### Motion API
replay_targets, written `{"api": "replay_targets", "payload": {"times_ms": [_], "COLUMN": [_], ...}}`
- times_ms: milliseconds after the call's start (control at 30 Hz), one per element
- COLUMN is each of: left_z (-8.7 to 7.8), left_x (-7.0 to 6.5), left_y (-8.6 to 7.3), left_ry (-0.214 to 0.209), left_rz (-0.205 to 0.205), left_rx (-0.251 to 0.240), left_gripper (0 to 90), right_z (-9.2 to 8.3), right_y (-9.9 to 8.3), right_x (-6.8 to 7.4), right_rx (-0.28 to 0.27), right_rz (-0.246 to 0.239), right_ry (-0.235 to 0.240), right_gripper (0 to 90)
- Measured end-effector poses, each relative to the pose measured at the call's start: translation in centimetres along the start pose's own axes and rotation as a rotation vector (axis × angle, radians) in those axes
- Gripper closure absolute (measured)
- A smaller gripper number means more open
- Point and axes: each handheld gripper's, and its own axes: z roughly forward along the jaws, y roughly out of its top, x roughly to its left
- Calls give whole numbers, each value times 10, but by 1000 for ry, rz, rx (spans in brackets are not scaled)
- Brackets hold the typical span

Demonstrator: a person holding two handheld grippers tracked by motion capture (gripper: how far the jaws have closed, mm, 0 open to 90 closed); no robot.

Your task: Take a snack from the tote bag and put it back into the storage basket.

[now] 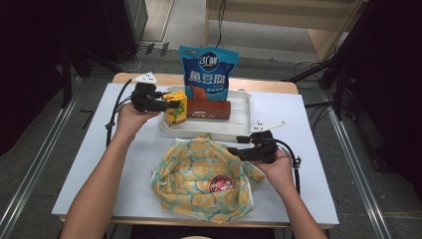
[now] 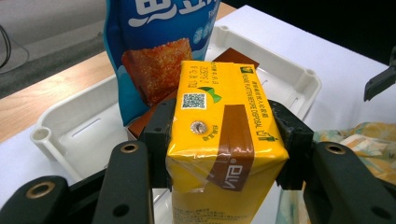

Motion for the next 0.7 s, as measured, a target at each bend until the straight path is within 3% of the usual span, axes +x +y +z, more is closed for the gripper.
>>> {"api": "replay_targets", "payload": {"times_ms": [400, 700], "left_z": [9, 13], "left_x": [7, 9], "left_y": [-11, -18], "left_ry": [-8, -23], "left_rz": [-3, -8], "left_rx": [5, 40], "left_gripper": [514, 512], "right_z": [0, -1], "right_y": [-1, -1], "right_x": [0, 0], "right_rx": [-1, -1], "right_rz": [6, 3], "right_ry": [2, 7], "right_gripper": [402, 402]}}
